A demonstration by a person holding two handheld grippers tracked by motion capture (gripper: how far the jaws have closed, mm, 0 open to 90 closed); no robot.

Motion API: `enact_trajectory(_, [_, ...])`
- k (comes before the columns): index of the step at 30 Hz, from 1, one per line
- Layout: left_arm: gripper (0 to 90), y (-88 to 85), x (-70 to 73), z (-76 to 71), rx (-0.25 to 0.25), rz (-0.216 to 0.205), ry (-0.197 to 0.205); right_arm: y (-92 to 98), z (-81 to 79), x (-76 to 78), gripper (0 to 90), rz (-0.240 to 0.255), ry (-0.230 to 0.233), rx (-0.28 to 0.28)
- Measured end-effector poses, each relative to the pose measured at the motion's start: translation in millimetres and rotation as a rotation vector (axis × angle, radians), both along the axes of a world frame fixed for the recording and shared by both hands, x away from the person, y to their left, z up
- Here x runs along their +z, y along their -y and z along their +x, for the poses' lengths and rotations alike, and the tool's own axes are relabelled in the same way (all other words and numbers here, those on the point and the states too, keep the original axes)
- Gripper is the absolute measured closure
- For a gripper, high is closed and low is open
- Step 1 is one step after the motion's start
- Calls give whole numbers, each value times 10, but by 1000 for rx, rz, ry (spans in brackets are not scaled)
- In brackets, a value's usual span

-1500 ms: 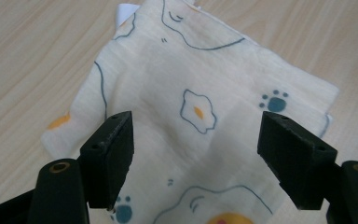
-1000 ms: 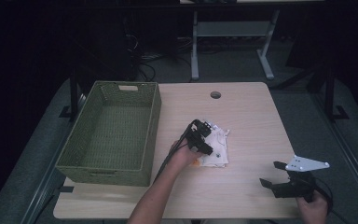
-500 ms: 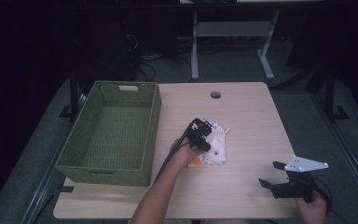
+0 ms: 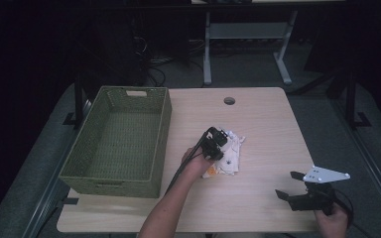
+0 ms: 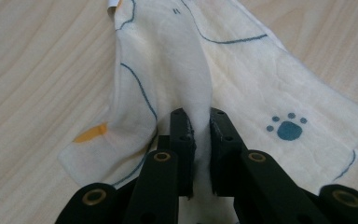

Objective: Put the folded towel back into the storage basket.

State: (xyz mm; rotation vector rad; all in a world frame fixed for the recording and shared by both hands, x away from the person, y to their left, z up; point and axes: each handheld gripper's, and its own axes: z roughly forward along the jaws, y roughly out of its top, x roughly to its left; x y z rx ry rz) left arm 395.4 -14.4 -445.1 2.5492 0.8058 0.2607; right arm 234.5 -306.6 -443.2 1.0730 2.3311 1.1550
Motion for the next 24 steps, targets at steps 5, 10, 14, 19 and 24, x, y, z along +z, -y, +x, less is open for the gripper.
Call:
enact_trajectory(5, [821, -19, 44, -39, -14, -8, -30, 22, -3, 4, 135, 14, 1, -9])
enact_trajectory(10, [821, -73, 124, -78, -13, -57, -59, 25, -10, 4, 135, 15, 6, -11])
enact_trajectory(14, [822, -175, 246, -123, -28, -142, -103, 38, -15, 1, 135, 19, 15, -22])
enact_trajectory(19, [822, -279, 380, -183, -31, -236, -144, 47, -19, 2, 135, 21, 13, -34])
enact_trajectory(24, [822, -349, 491, -262, -54, -301, -167, 58, -25, 7, 135, 20, 18, -40])
